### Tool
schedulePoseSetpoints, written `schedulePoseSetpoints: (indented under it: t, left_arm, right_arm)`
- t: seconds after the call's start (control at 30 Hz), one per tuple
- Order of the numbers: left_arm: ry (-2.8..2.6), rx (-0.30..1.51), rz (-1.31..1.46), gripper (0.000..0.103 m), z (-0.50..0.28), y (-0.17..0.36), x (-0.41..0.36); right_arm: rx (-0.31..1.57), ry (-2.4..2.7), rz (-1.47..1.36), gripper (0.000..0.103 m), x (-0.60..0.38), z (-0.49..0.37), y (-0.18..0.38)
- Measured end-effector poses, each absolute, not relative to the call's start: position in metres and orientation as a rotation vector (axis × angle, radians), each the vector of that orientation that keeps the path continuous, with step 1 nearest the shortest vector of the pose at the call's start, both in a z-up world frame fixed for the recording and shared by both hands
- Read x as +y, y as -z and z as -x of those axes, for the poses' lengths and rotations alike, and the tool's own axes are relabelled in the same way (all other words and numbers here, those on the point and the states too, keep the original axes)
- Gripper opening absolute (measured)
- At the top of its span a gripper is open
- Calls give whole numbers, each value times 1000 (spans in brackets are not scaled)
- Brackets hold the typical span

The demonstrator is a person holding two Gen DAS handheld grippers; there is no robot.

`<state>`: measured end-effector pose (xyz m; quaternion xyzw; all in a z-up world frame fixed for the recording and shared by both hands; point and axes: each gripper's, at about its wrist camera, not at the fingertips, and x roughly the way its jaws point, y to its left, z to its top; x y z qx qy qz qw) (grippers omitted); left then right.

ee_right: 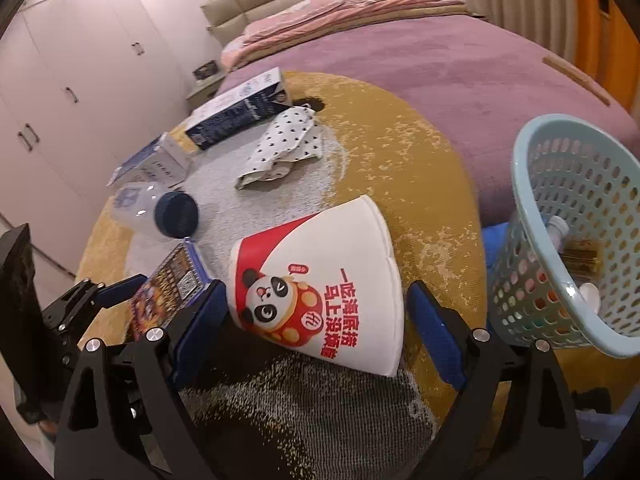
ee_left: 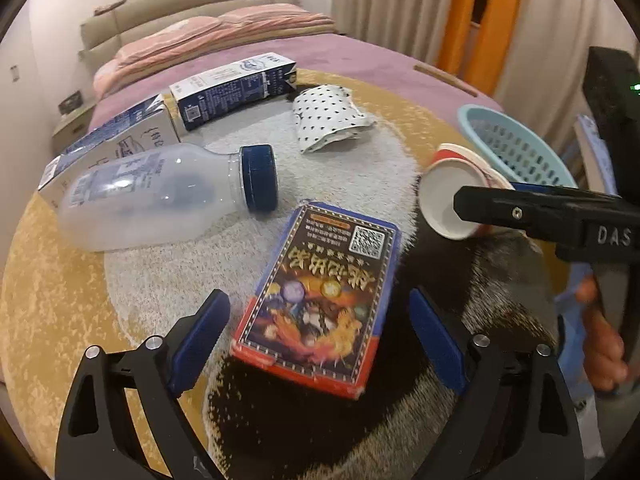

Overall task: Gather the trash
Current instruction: 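Carry snack box and paper cup over the blue basket and open both tools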

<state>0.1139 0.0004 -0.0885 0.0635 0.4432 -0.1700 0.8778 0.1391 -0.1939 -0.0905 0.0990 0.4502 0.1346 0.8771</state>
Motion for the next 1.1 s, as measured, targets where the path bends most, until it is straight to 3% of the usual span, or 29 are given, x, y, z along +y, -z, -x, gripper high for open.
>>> schedulePoseSetpoints:
  t: [0.1,0.2,0.27,0.63,1.1]
  left_arm:
    - [315,920,-167,77,-117,90,-5]
    - [316,915,-165,65,-118,86,-7]
    - [307,909,-170,63,-119,84,-10]
    - [391,783,-95,62,-110,44,-35]
    - [638,727,-143,62,-143,14,-163]
  right_arm:
    - [934,-261,-165,86,-187,-138,89]
    - [939,-257,-144,72,-186,-137,90]
    - [934,-260,-144,72,-188,-136,89]
    - [826,-189,-195,72,-240,-126,58]
    - [762,84,-295,72,-377,-151,45]
